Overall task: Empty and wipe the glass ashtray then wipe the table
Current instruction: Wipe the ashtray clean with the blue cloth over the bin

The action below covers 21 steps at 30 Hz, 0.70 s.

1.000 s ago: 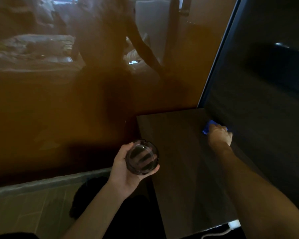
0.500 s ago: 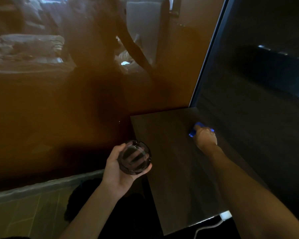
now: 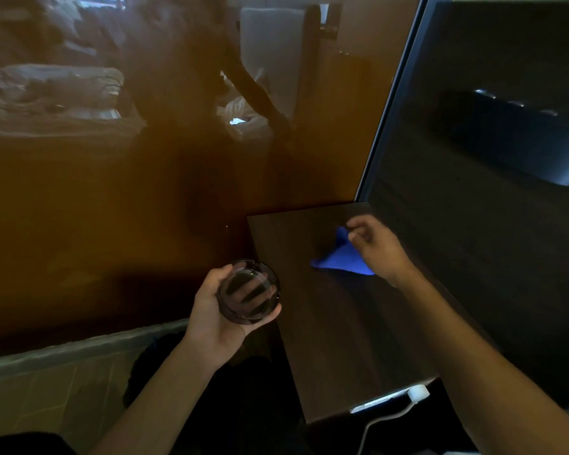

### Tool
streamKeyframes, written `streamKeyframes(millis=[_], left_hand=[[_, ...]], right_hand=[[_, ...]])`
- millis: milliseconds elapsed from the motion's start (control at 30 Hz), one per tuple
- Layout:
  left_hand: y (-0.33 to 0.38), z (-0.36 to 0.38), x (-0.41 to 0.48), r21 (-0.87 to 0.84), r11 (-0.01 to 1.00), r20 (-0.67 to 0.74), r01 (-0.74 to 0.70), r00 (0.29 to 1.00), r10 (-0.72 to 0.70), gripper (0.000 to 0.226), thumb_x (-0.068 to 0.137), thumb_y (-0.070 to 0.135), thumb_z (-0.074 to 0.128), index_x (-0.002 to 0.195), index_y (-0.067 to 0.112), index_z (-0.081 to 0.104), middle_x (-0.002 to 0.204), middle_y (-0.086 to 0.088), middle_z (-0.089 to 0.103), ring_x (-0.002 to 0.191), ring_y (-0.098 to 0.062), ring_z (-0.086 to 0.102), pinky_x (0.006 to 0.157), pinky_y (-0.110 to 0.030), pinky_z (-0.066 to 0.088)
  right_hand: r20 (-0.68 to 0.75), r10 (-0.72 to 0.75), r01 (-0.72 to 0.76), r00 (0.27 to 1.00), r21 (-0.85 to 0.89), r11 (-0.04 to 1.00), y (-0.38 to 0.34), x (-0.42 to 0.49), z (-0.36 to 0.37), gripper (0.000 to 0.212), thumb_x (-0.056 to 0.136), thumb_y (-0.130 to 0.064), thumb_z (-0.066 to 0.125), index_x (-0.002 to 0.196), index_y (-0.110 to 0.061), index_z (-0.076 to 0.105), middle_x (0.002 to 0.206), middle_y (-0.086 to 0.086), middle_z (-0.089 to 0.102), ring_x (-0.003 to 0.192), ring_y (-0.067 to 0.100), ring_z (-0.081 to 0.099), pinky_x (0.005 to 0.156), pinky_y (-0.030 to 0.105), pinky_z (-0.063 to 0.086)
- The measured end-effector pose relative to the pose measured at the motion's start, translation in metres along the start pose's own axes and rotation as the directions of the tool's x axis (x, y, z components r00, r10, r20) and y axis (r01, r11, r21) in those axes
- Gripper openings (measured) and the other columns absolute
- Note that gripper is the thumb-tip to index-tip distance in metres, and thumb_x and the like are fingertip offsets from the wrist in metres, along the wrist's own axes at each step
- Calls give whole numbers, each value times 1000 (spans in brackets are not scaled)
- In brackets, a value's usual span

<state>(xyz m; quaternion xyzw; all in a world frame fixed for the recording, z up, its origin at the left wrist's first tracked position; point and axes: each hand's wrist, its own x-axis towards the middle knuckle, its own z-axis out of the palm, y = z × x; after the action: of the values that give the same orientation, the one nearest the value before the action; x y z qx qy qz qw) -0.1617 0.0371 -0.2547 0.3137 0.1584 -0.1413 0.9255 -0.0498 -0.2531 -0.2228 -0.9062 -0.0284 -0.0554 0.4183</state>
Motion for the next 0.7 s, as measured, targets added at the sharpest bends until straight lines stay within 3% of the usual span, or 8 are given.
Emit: streamKeyframes(millis=[100, 233, 333, 433, 567, 700], left_hand=[[3, 1, -3, 21, 1000, 0, 0, 1000, 0, 56, 93, 38, 64, 142, 13, 61, 135, -23, 70, 124, -44, 66, 90, -62, 59], [20, 1, -12, 104, 994, 6, -42, 999, 42, 58, 90, 41, 64, 140, 13, 63, 136, -22, 69, 124, -43, 66, 94, -65, 57], [48, -3, -20, 163, 982, 18, -94, 996, 92, 56, 97, 44, 58, 143, 12, 61, 135, -20, 71, 121, -41, 70, 93, -62, 59], [74, -11, -29, 175, 976, 25, -132, 991, 130, 58, 98, 44, 56, 147, 13, 57, 133, -19, 72, 121, -41, 70, 93, -63, 59], [81, -17, -41, 210, 970, 38, -124, 992, 119, 49, 103, 43, 51, 139, 12, 63, 133, -20, 72, 119, -40, 72, 93, -61, 59], [73, -24, -44, 248, 964, 31, -93, 996, 88, 45, 102, 42, 56, 137, 15, 65, 133, -19, 72, 118, -40, 72, 94, -63, 57]], right_hand=[[0, -68, 63, 998, 376, 924, -35, -14, -4, 23, 100, -6, 59, 112, -26, 59, 95, 2, 65, 88, 12, 66, 85, 34, 53], [123, -148, 41, 981, 616, 787, -67, -31, 1, 19, 102, -3, 54, 116, -16, 57, 110, 9, 65, 114, 25, 68, 96, 42, 57], [133, -173, 19, 976, 738, 675, -87, -41, 10, 19, 101, 0, 51, 112, -15, 55, 107, 7, 63, 114, 27, 68, 95, 46, 58], [161, -195, -24, 968, 826, 564, -105, -47, 22, 19, 102, 0, 48, 113, -14, 54, 97, 1, 65, 99, 20, 69, 88, 40, 60], [237, -176, -99, 956, 819, 565, -126, -50, 46, 21, 104, -3, 46, 121, -14, 54, 93, -2, 62, 80, 12, 65, 72, 28, 56], [304, -184, -201, 935, 880, 430, -139, -52, 68, 22, 105, -1, 42, 117, -14, 54, 91, 0, 61, 78, 12, 64, 74, 31, 54]])
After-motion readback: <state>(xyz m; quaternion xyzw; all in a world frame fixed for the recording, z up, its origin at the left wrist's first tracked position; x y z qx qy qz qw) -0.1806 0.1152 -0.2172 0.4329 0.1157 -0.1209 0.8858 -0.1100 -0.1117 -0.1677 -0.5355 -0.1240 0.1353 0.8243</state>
